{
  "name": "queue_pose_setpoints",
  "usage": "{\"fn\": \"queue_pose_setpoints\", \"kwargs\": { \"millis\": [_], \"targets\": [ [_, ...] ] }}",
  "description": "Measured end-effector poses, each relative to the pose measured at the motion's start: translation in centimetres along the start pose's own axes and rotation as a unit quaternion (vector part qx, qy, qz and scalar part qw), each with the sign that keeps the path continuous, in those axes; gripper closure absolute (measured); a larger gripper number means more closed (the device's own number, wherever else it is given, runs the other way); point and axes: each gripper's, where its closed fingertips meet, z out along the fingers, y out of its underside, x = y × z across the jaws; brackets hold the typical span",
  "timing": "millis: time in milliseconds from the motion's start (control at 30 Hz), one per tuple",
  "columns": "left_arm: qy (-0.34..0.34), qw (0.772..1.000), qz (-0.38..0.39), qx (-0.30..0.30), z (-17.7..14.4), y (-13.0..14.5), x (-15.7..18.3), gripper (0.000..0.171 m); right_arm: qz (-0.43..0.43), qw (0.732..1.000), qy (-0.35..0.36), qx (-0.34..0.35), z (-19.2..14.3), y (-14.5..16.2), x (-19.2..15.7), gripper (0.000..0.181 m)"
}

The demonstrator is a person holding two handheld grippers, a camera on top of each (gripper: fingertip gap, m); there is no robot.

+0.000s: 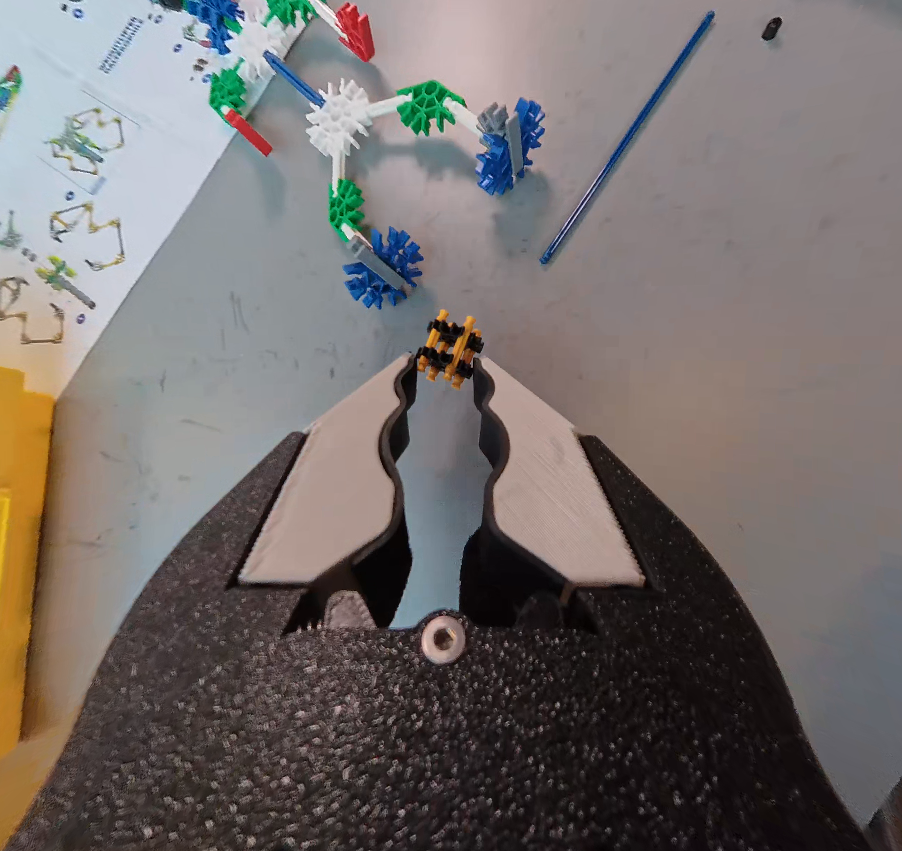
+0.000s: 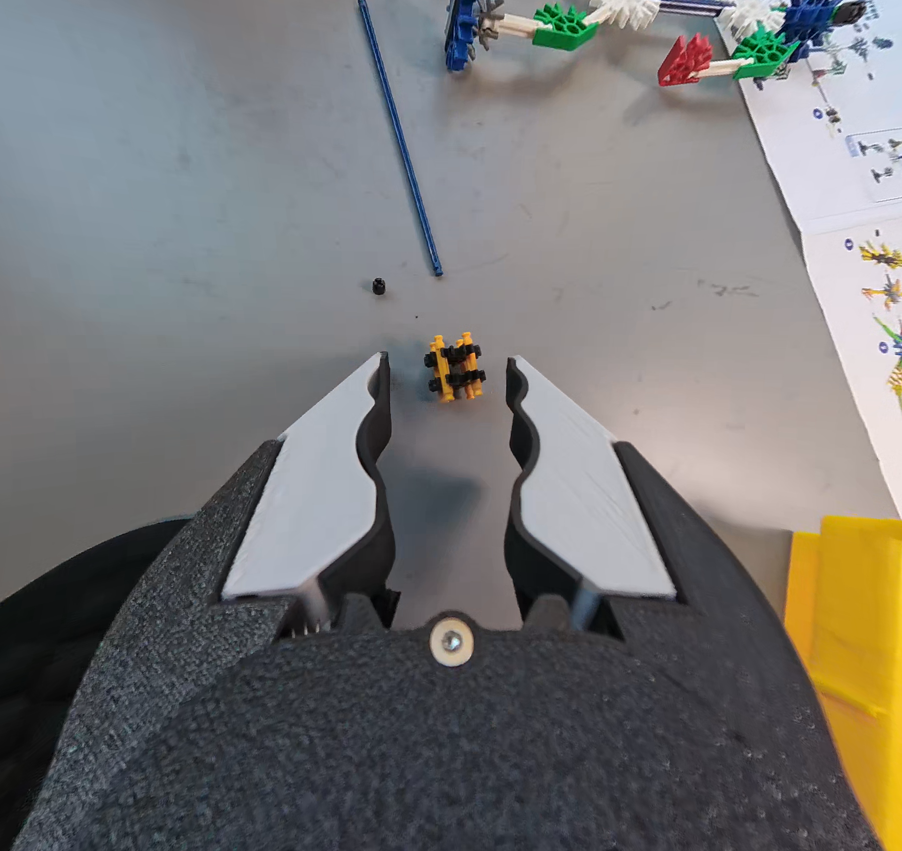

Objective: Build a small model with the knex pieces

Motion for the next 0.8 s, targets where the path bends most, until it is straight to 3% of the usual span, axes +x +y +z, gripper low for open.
{"fn": "queue_pose_setpoints", "kwargs": {
  "millis": [100,233,333,433,500,600,700,800],
  "targets": [
    [0.020,1.000,0.011,-0.013,1.3,0.7,0.0,0.149,-0.002,1.000,-0.017,-0.008,0.4,0.2,-0.3,0.158],
    [0.049,0.999,0.004,-0.006,2.3,0.3,0.3,0.149,-0.009,1.000,0.002,0.015,-0.2,-0.9,0.0,0.158],
    [0.063,0.998,-0.018,0.025,2.0,-0.6,0.1,0.132,-0.030,0.998,0.029,0.054,-1.2,-3.1,0.0,0.158],
    [0.075,0.992,-0.049,0.084,0.5,-2.4,-0.2,0.130,-0.052,0.994,0.036,0.091,-1.6,-5.7,-1.0,0.158],
    [0.123,0.982,-0.065,0.126,-0.7,-4.2,1.1,0.131,-0.061,0.990,0.025,0.125,-1.7,-8.0,-2.2,0.158],
    [0.246,0.949,-0.085,0.176,-2.5,-7.6,5.5,0.131,-0.099,0.982,0.027,0.158,-1.5,-11.3,-3.6,0.158],
    [0.384,0.887,-0.157,0.204,-4.0,-10.8,9.2,0.119,-0.137,0.973,0.029,0.181,-1.5,-14.1,-5.0,0.158],
    [0.439,0.851,-0.207,0.203,-3.5,-12.0,10.2,0.124,-0.156,0.969,0.044,0.186,-1.8,-15.7,-5.5,0.158]
  ]
}}
